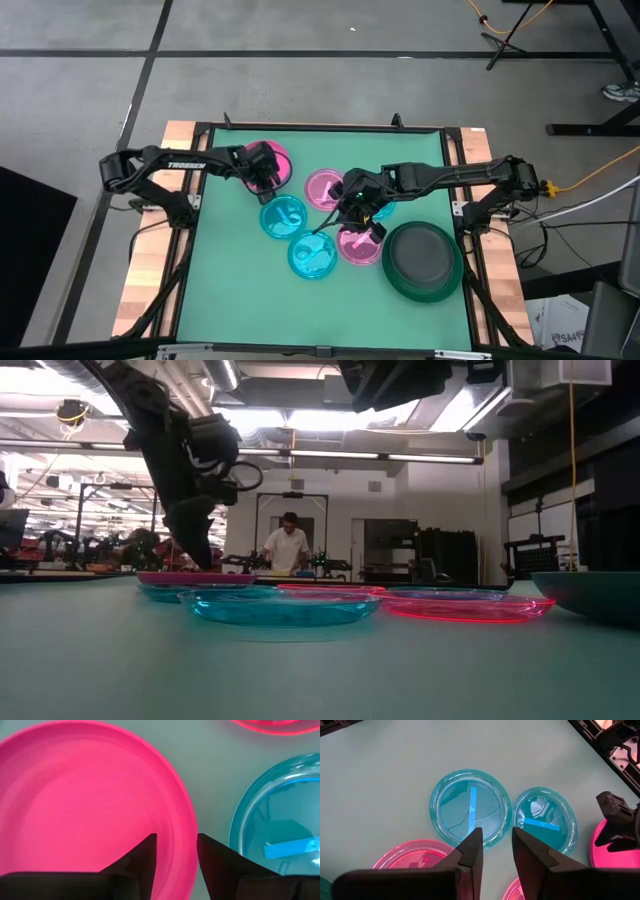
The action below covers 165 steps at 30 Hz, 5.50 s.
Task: Stack plastic plates
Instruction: Stack the pink plate on top of the black plate
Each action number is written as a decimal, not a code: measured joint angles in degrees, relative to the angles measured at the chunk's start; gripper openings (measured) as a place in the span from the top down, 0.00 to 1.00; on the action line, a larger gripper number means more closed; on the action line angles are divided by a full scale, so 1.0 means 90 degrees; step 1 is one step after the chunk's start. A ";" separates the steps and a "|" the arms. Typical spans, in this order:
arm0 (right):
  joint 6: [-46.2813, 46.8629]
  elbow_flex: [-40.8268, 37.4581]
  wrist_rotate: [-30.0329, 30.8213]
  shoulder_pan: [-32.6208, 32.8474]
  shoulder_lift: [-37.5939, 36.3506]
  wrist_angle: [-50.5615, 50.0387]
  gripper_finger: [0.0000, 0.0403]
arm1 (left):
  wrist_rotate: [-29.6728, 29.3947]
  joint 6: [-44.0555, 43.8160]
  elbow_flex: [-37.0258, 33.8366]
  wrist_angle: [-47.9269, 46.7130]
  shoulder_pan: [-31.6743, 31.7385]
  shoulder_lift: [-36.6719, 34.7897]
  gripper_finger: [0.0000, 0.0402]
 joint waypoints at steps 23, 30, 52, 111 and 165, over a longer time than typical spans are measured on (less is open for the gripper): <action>0.0000 0.0000 0.0000 -0.0002 0.0000 0.0000 0.77 | -0.0008 -0.0023 -0.0158 0.0099 -0.0313 0.0042 0.70; 0.0000 0.0000 0.0000 -0.0005 0.0000 0.0000 0.77 | -0.0323 -0.0019 -0.0278 0.0112 -0.0311 0.0042 0.70; 0.0000 -0.0002 0.0000 -0.0002 0.0000 0.0000 0.77 | -0.0372 0.0005 -0.0284 0.0195 -0.0311 0.0501 0.70; 0.0854 -0.0002 0.2347 -0.0003 -0.0002 -0.0005 0.77 | -0.1532 -0.0019 -0.0297 0.0384 -0.1546 -0.0345 0.99; 0.5745 -0.0005 0.2644 -0.1379 0.1168 0.2159 0.44 | -0.3833 -0.0398 -0.0274 0.1688 -0.4425 -0.0354 1.00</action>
